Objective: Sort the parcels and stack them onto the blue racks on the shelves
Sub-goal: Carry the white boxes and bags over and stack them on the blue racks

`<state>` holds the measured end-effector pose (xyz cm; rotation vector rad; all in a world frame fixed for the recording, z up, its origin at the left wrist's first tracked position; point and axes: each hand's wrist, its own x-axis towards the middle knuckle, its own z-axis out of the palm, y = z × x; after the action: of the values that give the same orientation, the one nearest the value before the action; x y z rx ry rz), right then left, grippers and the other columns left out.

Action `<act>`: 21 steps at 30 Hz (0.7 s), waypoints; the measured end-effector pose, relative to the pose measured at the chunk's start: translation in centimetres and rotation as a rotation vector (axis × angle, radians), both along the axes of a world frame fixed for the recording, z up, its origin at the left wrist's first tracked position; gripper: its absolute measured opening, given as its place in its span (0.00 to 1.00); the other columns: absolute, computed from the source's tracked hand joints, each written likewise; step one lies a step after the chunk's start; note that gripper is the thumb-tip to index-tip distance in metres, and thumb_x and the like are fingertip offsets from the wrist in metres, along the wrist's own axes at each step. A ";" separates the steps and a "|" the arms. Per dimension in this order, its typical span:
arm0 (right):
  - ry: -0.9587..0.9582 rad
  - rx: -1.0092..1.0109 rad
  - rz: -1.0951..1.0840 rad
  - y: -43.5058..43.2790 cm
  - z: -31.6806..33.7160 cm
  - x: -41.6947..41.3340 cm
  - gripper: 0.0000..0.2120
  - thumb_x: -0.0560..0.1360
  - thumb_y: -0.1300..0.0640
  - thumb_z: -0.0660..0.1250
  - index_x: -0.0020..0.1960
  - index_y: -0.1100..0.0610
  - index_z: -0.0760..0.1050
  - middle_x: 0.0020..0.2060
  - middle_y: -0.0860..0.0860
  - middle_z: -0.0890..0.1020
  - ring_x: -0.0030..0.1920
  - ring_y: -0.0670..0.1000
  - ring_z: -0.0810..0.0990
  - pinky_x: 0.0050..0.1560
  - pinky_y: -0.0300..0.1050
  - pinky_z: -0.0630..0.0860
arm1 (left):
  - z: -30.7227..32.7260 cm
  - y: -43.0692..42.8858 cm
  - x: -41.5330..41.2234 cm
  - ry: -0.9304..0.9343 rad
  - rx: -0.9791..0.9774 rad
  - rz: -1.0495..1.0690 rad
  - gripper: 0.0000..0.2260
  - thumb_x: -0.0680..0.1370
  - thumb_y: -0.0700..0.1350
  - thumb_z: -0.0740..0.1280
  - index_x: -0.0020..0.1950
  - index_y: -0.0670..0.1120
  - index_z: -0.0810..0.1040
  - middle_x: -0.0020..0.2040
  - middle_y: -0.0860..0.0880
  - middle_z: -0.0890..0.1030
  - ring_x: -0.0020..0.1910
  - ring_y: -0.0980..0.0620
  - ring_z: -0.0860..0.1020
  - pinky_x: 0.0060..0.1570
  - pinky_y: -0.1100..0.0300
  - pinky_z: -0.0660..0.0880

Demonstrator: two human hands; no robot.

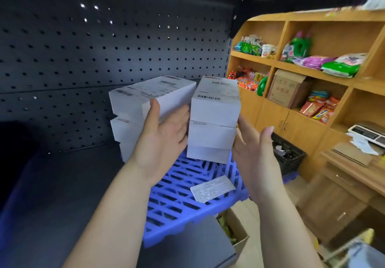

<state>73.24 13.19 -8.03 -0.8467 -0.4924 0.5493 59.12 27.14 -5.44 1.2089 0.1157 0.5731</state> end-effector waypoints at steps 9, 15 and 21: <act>-0.330 -0.173 0.166 0.6 0.3 0.8 0.29 0.79 0.35 0.42 0.71 0.46 0.68 0.63 0.39 0.77 0.67 0.43 0.72 0.64 0.47 0.67 | 6.2 2.3 -0.6 0.523 0.281 -0.058 0.38 0.74 0.71 0.40 0.72 0.49 0.68 0.63 0.59 0.76 0.63 0.58 0.74 0.68 0.55 0.67; -0.386 -0.275 0.152 -0.2 0.1 0.9 0.28 0.78 0.36 0.41 0.68 0.41 0.70 0.63 0.36 0.76 0.66 0.39 0.72 0.64 0.43 0.66 | 7.2 2.0 0.2 0.626 0.322 -0.053 0.41 0.72 0.73 0.39 0.62 0.47 0.76 0.58 0.52 0.82 0.57 0.52 0.80 0.67 0.53 0.68; -0.404 -0.262 0.139 0.0 -0.3 0.6 0.30 0.77 0.32 0.45 0.70 0.45 0.70 0.66 0.40 0.75 0.68 0.42 0.71 0.73 0.56 0.58 | 7.3 2.1 0.3 0.669 0.403 -0.013 0.41 0.72 0.72 0.39 0.66 0.47 0.73 0.59 0.50 0.80 0.58 0.52 0.79 0.69 0.50 0.67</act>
<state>73.88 13.15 -8.36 -1.1892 -0.8656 0.5795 59.46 29.21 1.90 1.7595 0.5778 0.1586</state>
